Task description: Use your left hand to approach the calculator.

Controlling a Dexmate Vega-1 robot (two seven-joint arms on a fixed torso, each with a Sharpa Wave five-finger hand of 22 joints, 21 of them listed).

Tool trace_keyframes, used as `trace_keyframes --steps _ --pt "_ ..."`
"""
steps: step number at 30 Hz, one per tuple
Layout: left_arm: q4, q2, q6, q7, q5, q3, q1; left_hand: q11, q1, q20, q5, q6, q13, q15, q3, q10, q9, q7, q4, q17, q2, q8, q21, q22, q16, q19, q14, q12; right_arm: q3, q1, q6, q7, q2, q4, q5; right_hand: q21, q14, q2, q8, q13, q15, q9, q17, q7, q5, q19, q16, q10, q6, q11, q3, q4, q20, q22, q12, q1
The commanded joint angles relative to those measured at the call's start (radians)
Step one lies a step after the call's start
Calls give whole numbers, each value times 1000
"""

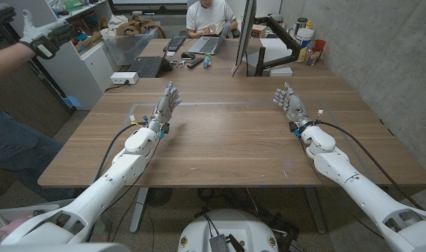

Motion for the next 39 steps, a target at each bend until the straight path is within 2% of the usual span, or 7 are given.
trace_keyframes --steps 1,11,23,32,39 --pt "-16 6 11 3 2 -5 13 -1 11 1 3 -2 4 -1 0 -9 5 -2 7 1 2 7 1 2 7 -11 -8 4 -19 2 17 -11 -5 8 15 2 12 0 5 4 1 5 3 0 4 9 6 16 12 1 7 -3 -28 1 6 8" --pt "-12 4 15 1 2 -7 10 -1 14 4 5 6 4 -3 0 -3 5 -5 5 1 5 9 -4 2 8 -9 -5 5 -32 4 40 -34 -1 10 20 -4 14 2 5 4 2 5 3 -2 2 11 5 20 16 0 6 -5 -27 2 5 10" --pt "-2 12 31 -14 12 -1 -13 -3 19 8 7 13 4 -2 0 3 5 -7 4 0 12 9 -11 3 9 -8 0 5 -36 -4 43 -59 -20 -13 29 -11 18 4 3 4 1 5 3 -3 0 16 4 25 20 -1 6 -7 -26 2 4 12" --pt "-20 38 70 -20 21 6 -21 -4 23 11 8 17 3 -2 1 5 5 -10 2 0 17 9 -17 3 10 -9 3 5 -48 -1 39 -83 -32 -18 13 -15 18 5 2 4 1 5 4 -5 -1 18 2 25 21 0 6 -8 -26 2 2 13" --pt "-40 58 75 2 38 2 -5 -5 26 13 9 17 3 -3 1 5 5 -11 1 0 20 8 -20 3 10 -9 4 5 -60 14 40 -86 -22 -6 12 -19 19 7 1 4 0 5 3 -6 -2 18 2 26 22 0 6 -10 -25 2 1 15"
